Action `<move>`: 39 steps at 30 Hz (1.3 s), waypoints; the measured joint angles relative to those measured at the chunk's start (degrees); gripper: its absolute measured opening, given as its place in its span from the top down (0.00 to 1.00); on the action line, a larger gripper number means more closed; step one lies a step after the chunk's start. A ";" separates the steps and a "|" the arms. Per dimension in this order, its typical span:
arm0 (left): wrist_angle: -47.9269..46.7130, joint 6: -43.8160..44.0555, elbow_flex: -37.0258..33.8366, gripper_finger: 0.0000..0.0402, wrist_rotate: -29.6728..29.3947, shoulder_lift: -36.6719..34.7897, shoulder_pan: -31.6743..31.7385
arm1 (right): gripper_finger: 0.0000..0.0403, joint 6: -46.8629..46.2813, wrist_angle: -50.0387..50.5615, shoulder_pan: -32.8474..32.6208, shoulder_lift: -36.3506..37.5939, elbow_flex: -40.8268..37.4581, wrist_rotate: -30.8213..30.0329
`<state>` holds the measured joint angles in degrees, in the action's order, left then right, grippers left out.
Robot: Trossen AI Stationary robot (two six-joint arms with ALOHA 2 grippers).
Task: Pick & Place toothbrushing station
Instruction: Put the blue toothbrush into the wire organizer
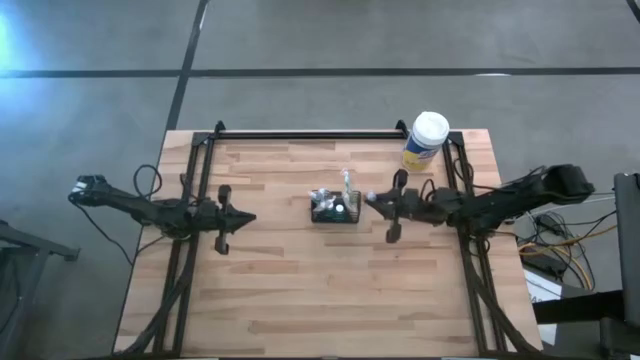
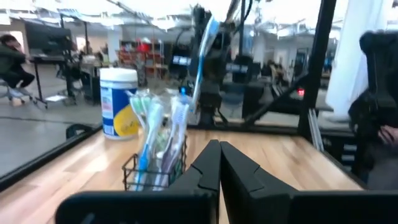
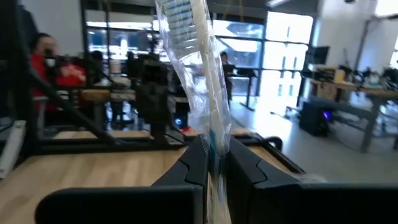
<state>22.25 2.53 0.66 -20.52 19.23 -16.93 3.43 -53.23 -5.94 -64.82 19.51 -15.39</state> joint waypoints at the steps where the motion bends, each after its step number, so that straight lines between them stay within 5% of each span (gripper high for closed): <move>1: 0.48 -0.07 -0.13 0.98 -0.07 -0.06 -0.02 | 0.95 -0.62 -0.53 0.63 -0.73 -0.18 -0.11; 14: -1.42 0.13 -0.12 0.98 -0.11 0.39 -0.02 | 0.94 -3.15 -13.57 4.25 -17.19 1.60 -0.40; 39: -2.35 0.13 -0.19 0.98 -0.13 0.42 -0.02 | 0.94 -9.08 -26.38 4.22 -35.62 0.43 -5.86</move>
<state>19.90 2.66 0.47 -20.64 19.64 -16.95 -5.65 -79.62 -1.72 -100.43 19.94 -21.26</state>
